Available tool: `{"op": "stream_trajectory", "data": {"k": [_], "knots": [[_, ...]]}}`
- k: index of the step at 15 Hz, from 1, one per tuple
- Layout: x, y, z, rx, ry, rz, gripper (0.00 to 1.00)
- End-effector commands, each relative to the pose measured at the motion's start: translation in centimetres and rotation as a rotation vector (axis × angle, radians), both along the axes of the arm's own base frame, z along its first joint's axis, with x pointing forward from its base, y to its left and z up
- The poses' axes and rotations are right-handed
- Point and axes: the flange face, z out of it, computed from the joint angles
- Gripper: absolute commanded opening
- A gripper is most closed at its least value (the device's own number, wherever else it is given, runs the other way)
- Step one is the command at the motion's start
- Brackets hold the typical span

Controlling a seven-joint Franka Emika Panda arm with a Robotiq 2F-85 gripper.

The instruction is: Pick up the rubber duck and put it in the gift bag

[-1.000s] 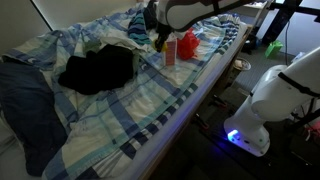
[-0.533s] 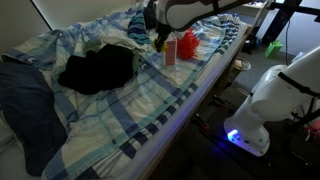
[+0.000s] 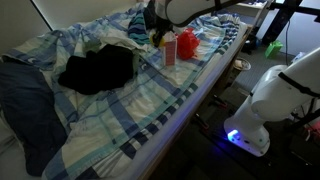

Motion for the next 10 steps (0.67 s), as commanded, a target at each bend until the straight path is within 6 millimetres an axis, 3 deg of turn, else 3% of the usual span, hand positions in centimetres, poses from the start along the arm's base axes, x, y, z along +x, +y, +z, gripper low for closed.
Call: {"op": "stream_trajectory", "data": {"k": [1,4,10], "knots": [[-0.1,-0.2,4.3,0.007,-0.096,-0.024,0.09],[0.9,-1.3,6.2,0.005,-0.159,-0.065,0.09],[2.4,-5.3,6.9,-0.008,-0.21,-0.217,0.09]]}}
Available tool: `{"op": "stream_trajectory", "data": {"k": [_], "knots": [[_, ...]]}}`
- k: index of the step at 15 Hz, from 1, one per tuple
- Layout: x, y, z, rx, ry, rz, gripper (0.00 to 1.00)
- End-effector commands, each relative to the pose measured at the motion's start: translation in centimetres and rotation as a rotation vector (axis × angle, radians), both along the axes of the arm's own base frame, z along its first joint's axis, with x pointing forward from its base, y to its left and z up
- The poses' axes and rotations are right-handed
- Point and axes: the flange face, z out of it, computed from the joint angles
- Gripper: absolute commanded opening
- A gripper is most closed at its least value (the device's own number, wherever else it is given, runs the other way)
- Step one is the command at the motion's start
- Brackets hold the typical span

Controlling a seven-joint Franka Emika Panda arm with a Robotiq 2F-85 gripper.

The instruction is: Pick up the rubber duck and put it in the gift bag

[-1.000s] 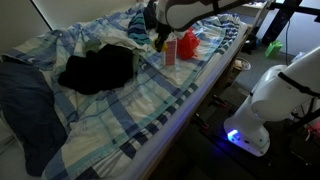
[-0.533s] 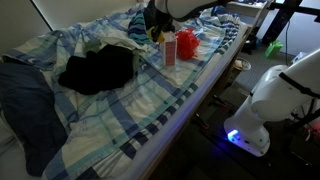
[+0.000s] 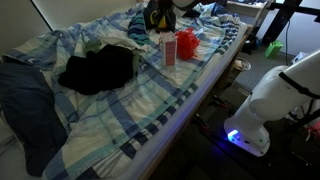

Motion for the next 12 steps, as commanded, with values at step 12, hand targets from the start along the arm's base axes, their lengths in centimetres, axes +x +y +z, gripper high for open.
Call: {"op": "stream_trajectory", "data": {"k": [12], "knots": [[2.7,-7.4,-4.7,0.037,0.061,-0.285,0.09]]}}
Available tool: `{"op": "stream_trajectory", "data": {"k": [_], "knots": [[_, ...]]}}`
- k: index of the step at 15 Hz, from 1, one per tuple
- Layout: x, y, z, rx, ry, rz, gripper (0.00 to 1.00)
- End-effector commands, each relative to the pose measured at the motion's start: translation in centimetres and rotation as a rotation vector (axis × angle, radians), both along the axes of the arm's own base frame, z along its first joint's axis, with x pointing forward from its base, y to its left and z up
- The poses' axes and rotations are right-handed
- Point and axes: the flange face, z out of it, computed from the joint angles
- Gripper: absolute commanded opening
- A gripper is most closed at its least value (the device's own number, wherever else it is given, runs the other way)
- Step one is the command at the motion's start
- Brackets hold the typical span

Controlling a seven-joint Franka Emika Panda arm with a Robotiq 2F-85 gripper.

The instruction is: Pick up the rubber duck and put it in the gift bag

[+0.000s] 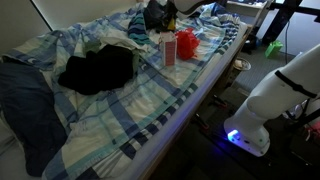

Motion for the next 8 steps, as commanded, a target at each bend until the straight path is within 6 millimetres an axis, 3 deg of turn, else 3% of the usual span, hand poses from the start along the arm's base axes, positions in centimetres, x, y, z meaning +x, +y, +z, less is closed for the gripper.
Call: {"op": "stream_trajectory", "data": {"k": [1,8], "knots": [[0.7,-0.3,-1.3,0.017,0.016,-0.042,0.09],[1.3,-0.3,-3.3,0.027,0.057,-0.055,0.09]]}}
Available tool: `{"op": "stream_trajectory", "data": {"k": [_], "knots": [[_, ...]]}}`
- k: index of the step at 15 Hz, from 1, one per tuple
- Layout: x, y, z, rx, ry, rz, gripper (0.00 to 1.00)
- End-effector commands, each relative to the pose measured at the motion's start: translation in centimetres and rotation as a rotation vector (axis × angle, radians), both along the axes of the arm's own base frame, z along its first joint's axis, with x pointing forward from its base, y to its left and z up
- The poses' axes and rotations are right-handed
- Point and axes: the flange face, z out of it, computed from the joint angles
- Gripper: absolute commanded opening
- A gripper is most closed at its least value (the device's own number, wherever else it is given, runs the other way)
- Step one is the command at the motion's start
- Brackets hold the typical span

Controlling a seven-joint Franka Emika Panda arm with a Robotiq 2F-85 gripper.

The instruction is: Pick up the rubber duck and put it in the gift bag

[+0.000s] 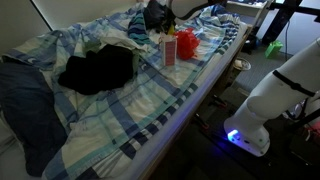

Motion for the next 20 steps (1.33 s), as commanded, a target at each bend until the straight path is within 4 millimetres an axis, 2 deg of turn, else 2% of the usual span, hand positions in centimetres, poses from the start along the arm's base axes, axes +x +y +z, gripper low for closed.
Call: {"op": "stream_trajectory", "data": {"k": [1,5,7,8,12,16,20], "knots": [[0.3,0.0,-0.2,0.008,0.003,-0.023,0.09],[0.3,0.2,-0.7,0.011,0.009,-0.015,0.09],[0.3,0.4,-0.9,0.008,0.009,-0.002,0.21],[0.2,0.6,-1.1,0.005,0.011,0.005,0.34],[0.2,0.9,-0.9,0.004,0.01,0.012,0.7],[0.1,1.1,-0.3,0.002,0.002,0.015,1.0],[-0.3,1.2,1.0,-0.001,-0.027,0.019,1.0]]}}
